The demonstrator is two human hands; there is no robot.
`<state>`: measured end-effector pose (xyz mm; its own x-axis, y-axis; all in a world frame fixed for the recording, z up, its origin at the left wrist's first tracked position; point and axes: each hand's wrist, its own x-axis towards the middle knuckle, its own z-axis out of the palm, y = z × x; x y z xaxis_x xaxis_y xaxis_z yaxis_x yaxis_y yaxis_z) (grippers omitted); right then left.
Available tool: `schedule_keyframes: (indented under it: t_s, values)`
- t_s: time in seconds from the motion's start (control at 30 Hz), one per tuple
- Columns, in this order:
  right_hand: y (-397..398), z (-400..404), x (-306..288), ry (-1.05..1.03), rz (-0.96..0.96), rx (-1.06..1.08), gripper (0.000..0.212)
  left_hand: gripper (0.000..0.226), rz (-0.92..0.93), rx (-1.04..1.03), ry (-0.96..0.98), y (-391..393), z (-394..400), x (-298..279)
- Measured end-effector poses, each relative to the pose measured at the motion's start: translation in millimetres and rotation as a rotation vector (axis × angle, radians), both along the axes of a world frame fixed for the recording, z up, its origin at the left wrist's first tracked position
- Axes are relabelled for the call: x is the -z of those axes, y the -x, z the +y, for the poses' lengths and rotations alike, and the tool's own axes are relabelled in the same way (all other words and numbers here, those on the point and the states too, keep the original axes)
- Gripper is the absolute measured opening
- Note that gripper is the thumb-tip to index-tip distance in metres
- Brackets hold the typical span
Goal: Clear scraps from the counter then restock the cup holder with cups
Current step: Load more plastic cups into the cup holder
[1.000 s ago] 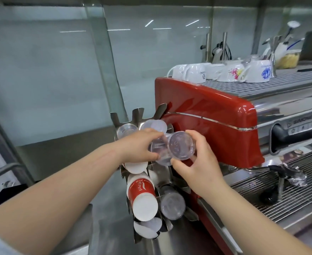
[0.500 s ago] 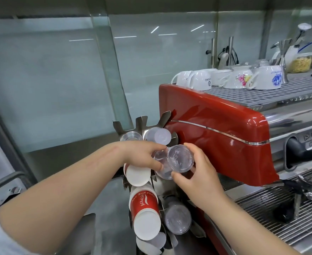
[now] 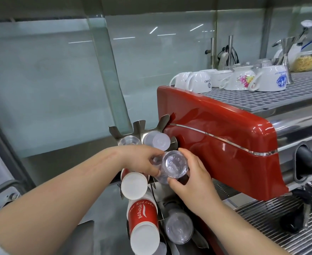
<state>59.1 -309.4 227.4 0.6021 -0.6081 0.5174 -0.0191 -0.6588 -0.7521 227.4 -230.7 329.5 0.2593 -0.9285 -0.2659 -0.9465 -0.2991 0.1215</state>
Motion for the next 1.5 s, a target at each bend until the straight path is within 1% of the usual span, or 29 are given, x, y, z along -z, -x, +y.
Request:
schedule_keyframes:
  t_s: [0.07,0.2,0.3,0.43,0.5,0.8,0.93,1.03,1.17,1.33,1.5]
  values:
    - [-3.0,-1.3,-0.2,0.005,-0.001,0.000,0.075,0.048,0.063,0.013,0.039,-2.7,2.3,-0.6]
    - [-9.0,-3.8,-1.3,0.029,0.004,0.022,0.077,0.055,0.180,-0.001,0.094,-8.2,8.9,-6.4]
    - [-13.1,-3.7,-1.9,0.045,0.003,0.020,0.076,0.050,0.151,0.003,0.181,-10.5,11.0,-9.0]
    - [-20.1,-5.7,-0.7,0.065,0.003,0.015,0.076,0.034,0.130,-0.026,0.269,-8.5,8.6,-8.4]
    - [-23.3,-7.0,2.2,0.067,0.016,0.013,0.076,0.034,0.084,-0.031,0.282,-5.9,5.8,-7.1]
    - [-28.9,-10.5,20.5,0.093,0.106,0.002,0.081,0.032,-0.048,-0.002,0.203,-1.0,-4.3,-2.0]
    - [-34.4,-12.3,25.5,0.082,0.115,-0.015,0.083,0.031,-0.063,-0.009,0.171,-5.3,-11.6,3.8]
    - [-39.5,-13.1,27.4,0.093,0.157,-0.012,0.084,0.029,-0.108,-0.016,0.144,-9.8,-15.1,7.1]
    - [-47.4,-15.9,31.7,0.190,0.253,-0.023,0.081,0.026,-0.151,-0.024,0.090,-15.5,-18.7,12.2]
    - [-56.2,-19.7,37.0,0.194,0.290,-0.007,0.075,0.028,-0.197,-0.006,0.038,-24.2,-24.7,19.5]
    - [-60.5,-23.6,36.2,0.238,0.317,0.014,0.072,0.030,-0.107,-0.012,-0.005,-31.8,-24.7,18.4]
